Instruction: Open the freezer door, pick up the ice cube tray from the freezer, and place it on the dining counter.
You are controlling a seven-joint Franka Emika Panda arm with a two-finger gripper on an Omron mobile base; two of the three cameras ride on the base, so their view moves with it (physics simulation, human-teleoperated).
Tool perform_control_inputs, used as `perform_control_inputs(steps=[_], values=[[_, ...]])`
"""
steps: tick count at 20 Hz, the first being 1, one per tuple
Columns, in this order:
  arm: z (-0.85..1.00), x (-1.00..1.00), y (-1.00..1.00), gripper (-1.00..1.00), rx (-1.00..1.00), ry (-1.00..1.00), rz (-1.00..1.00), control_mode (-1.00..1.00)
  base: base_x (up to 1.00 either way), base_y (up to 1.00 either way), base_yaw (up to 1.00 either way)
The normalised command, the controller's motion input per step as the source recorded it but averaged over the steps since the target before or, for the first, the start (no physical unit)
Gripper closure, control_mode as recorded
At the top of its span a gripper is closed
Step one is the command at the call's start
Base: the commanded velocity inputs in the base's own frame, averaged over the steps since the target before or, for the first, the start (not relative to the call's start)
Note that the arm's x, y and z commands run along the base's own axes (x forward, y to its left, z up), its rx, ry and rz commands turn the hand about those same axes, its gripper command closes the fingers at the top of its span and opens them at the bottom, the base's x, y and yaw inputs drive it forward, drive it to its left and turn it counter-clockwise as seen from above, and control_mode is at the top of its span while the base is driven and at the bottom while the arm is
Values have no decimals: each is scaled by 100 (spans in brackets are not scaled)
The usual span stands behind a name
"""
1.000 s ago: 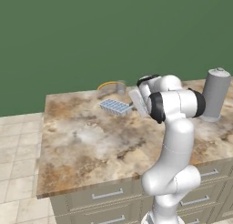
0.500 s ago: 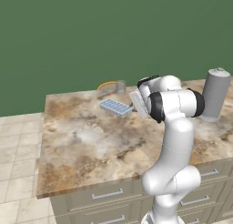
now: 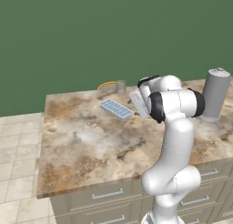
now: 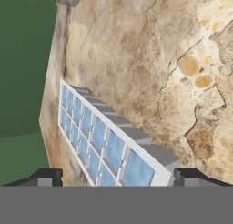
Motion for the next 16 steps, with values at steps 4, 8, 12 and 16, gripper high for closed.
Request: perform_control_inputs(steps=[4, 8, 12, 16], values=[[8, 0, -5, -100, -6, 0, 4, -100, 0, 0, 0], [2, -2, -10, -100, -14, 0, 6, -100, 0, 0, 0], [5, -17, -20, -100, -14, 0, 6, -100, 0, 0, 0], [36, -30, -2, -100, -11, 0, 8, -100, 0, 0, 0]])
